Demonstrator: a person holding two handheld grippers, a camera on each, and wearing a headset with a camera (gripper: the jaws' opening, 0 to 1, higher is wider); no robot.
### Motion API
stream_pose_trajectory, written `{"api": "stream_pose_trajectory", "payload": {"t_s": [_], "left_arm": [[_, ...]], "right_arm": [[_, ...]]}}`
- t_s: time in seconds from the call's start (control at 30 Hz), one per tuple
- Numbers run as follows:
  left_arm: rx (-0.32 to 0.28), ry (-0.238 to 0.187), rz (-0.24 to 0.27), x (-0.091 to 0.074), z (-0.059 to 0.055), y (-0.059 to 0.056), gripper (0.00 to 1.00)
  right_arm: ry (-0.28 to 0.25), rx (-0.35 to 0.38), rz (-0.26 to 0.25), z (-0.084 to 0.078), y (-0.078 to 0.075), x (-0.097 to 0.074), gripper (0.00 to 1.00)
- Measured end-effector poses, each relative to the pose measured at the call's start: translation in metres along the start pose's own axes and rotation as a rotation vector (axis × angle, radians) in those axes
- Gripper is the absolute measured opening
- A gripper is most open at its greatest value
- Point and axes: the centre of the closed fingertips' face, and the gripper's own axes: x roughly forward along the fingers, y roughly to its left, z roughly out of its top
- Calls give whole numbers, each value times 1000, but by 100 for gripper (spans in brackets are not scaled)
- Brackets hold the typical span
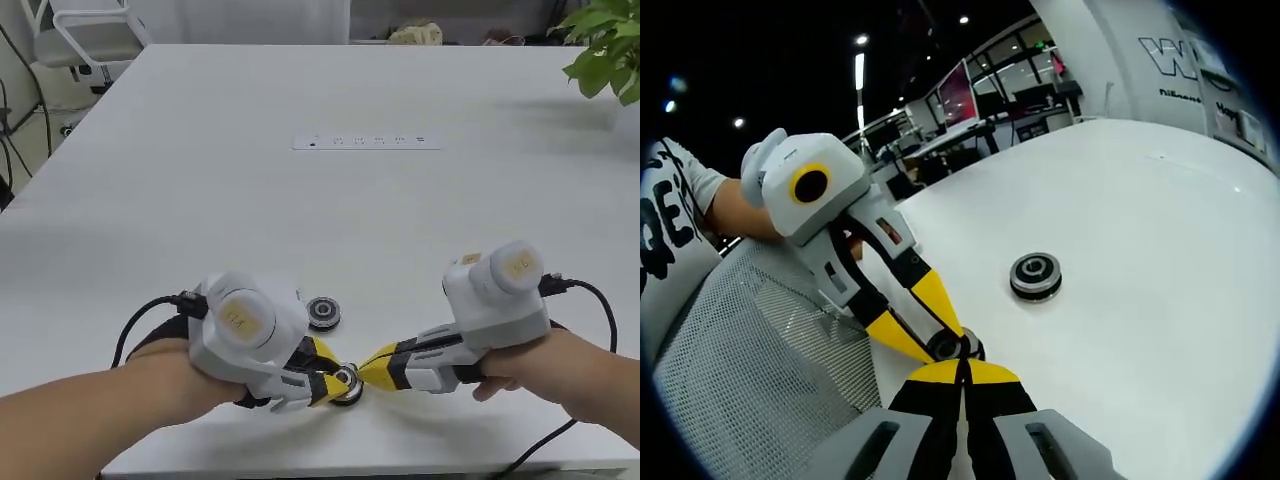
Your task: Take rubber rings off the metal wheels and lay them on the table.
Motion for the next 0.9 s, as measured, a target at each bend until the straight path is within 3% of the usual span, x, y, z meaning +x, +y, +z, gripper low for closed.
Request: {"api": "stream_pose_trajectory", "payload": {"t_s": [0.57,0.63,0.67,0.7,0.73,0.9], "left_arm": [[-3,6,2,0,0,0,8],[-3,5,2,0,0,0,8],[-4,5,2,0,0,0,8],[-9,7,2,0,-1,0,8],[-7,4,2,1,0,1,8],[-8,3,3,1,0,1,8]], "right_arm": [[-10,-19,31,4,8,5,0],[-22,-21,54,6,13,5,0],[-56,6,135,13,30,6,0],[-47,-58,62,14,16,6,0],[-24,-76,77,10,20,5,0],[-16,-67,59,5,14,7,0]]}}
